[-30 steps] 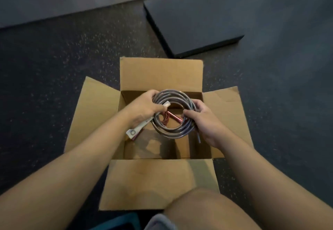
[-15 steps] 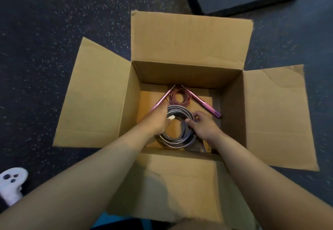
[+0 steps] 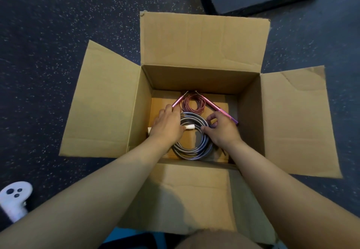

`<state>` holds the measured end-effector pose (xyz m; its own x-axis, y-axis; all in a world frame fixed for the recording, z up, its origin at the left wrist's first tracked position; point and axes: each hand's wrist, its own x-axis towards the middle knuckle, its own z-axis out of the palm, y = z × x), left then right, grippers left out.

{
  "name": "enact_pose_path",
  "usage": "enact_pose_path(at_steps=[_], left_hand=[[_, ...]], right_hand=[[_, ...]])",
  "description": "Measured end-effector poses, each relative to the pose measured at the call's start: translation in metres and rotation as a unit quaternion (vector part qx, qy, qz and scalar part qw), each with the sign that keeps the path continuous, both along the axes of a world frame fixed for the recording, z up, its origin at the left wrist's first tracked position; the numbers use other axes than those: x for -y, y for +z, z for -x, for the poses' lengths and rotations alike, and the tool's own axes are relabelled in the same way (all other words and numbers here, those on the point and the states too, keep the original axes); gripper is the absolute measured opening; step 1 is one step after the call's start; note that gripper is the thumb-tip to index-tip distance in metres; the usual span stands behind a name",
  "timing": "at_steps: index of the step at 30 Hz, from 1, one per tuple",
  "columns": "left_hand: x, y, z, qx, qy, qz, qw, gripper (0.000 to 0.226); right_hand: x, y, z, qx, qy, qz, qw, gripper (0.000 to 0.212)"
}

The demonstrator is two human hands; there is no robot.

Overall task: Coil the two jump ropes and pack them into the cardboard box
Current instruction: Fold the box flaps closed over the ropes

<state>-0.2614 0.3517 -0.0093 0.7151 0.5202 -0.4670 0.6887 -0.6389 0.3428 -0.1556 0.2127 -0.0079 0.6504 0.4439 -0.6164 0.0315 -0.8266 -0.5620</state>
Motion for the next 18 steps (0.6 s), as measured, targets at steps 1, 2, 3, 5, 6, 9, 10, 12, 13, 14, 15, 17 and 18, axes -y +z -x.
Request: enact_pose_path(at_steps=[1, 2, 3, 5, 6, 9, 10, 12, 13, 14, 15, 17, 18], left_hand=[[0.001, 0.003, 0.0, 0.0, -0.001, -0.004, 1.0, 0.064], [0.001, 0.006, 0.0, 0.001, -0.003, -0.006, 1.0, 0.064], [0.001, 0.009, 0.0, 0.002, -0.004, -0.006, 1.0, 0.063], [0.0, 0.016, -0.001, 0.011, -0.007, -0.007, 1.0, 0.06], [0.0, 0.022, -0.002, 0.017, -0.009, -0.01, 1.0, 0.058], [-0.003, 0.043, -0.002, 0.036, -0.014, -0.027, 0.999, 0.051], [-0.004, 0.05, -0.001, 0.043, -0.013, -0.036, 0.998, 0.048], [-0.006, 0.069, 0.0, 0.065, -0.004, -0.056, 0.996, 0.043], [-0.007, 0.08, 0.001, 0.074, 0.003, -0.066, 0.995, 0.042], [-0.008, 0.09, 0.003, 0.084, 0.011, -0.076, 0.994, 0.042], [-0.01, 0.099, 0.004, 0.092, 0.021, -0.084, 0.992, 0.042], [-0.014, 0.117, 0.011, 0.117, 0.044, -0.106, 0.987, 0.041], [-0.017, 0.126, 0.016, 0.129, 0.052, -0.122, 0.983, 0.041]], right_hand=[[0.001, 0.004, -0.001, 0.006, -0.001, 0.0, 1.0, 0.029], [0.002, 0.008, -0.001, 0.015, -0.001, -0.002, 1.0, 0.029], [0.002, 0.015, -0.001, 0.025, -0.001, -0.002, 1.0, 0.028], [0.003, 0.026, -0.001, 0.044, -0.002, -0.009, 0.999, 0.027], [0.003, 0.033, -0.002, 0.053, -0.003, -0.013, 0.999, 0.026], [0.006, 0.06, -0.003, 0.085, 0.003, -0.021, 0.996, 0.019], [0.007, 0.068, -0.005, 0.102, 0.006, -0.022, 0.995, 0.017], [0.009, 0.089, -0.009, 0.145, 0.011, -0.026, 0.989, 0.017], [0.01, 0.101, -0.01, 0.166, 0.01, -0.029, 0.986, 0.016], [0.011, 0.112, -0.013, 0.185, 0.008, -0.031, 0.982, 0.015], [0.012, 0.122, -0.016, 0.201, 0.007, -0.03, 0.979, 0.013], [0.019, 0.142, -0.021, 0.237, 0.009, -0.021, 0.971, 0.013], [0.024, 0.152, -0.023, 0.257, 0.01, -0.015, 0.966, 0.013]])
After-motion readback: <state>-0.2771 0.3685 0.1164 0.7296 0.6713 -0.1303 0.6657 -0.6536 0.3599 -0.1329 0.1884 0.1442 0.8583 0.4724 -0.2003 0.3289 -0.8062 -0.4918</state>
